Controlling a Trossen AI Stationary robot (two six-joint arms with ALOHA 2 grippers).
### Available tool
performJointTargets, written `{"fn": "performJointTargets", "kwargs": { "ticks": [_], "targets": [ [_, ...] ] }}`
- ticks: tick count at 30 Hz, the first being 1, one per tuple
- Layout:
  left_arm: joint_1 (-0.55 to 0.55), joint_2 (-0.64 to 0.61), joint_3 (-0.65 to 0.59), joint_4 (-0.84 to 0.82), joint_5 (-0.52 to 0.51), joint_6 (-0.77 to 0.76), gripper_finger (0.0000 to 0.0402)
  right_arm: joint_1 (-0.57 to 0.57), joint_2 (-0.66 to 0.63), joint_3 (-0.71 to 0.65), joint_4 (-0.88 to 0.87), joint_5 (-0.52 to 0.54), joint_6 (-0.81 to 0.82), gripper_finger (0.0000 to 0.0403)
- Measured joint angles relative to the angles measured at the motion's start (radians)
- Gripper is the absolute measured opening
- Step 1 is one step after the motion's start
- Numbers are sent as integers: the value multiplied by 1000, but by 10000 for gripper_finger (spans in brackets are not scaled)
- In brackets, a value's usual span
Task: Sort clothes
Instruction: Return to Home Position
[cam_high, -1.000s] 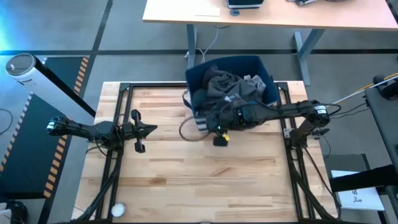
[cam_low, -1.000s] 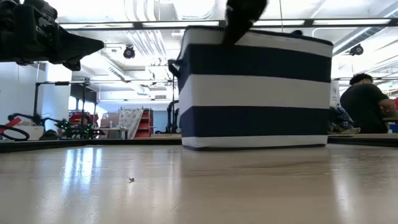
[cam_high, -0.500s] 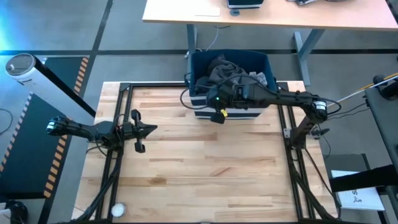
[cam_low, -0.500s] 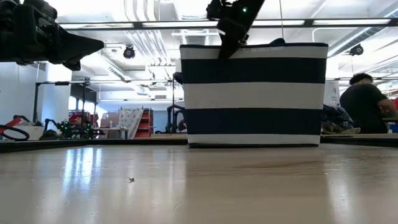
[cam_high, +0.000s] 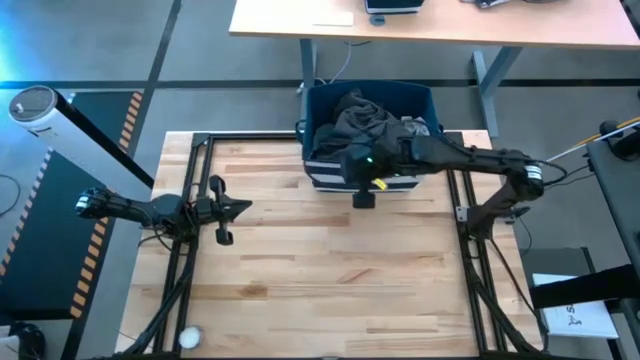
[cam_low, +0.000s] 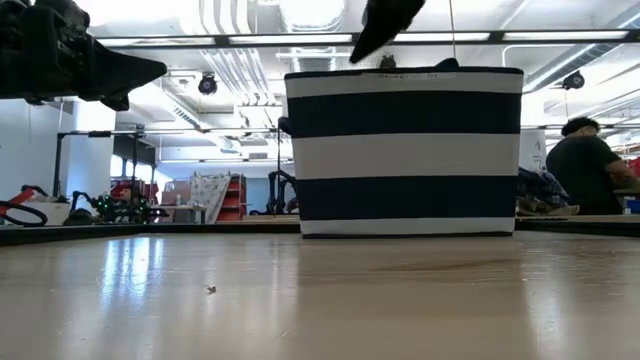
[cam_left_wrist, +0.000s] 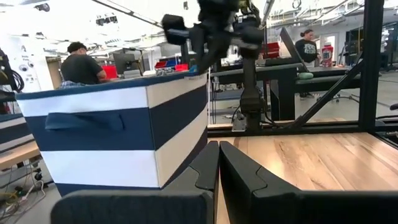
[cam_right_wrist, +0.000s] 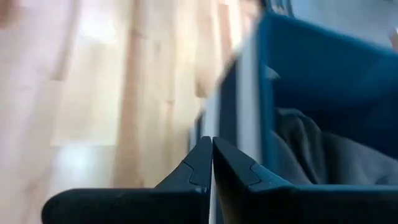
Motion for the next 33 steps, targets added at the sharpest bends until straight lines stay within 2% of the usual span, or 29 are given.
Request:
{"fn": "performJointTargets", "kwargs": {
  "ticks": [3,5,7,16,22,27,30,33],
  "targets": [
    [0,-18,0,-1,0,16,0,31,-61,-54,9,-95,-15,0],
    [0,-30,0,-5,0,16,0,41,-131,-152,90,-216,-15,0],
    [0,-42,0,-20,0,15,0,51,-218,-288,218,-281,-9,0],
    [2,-60,-8,-19,22,11,0,79,-589,-921,784,-211,50,0],
    [2,-61,-8,-62,-7,-20,0,66,-814,-1240,1040,-187,112,0],
    [3,-58,-8,-120,-15,-90,0,37,-1070,-1475,1240,-197,136,0],
    [3,-60,-8,-118,-46,-88,0,-3,-1253,-1578,1268,-250,148,0],
    [5,-72,-8,-116,-78,-75,0,-52,-1454,-1587,1110,-337,173,0]
  ]
}}
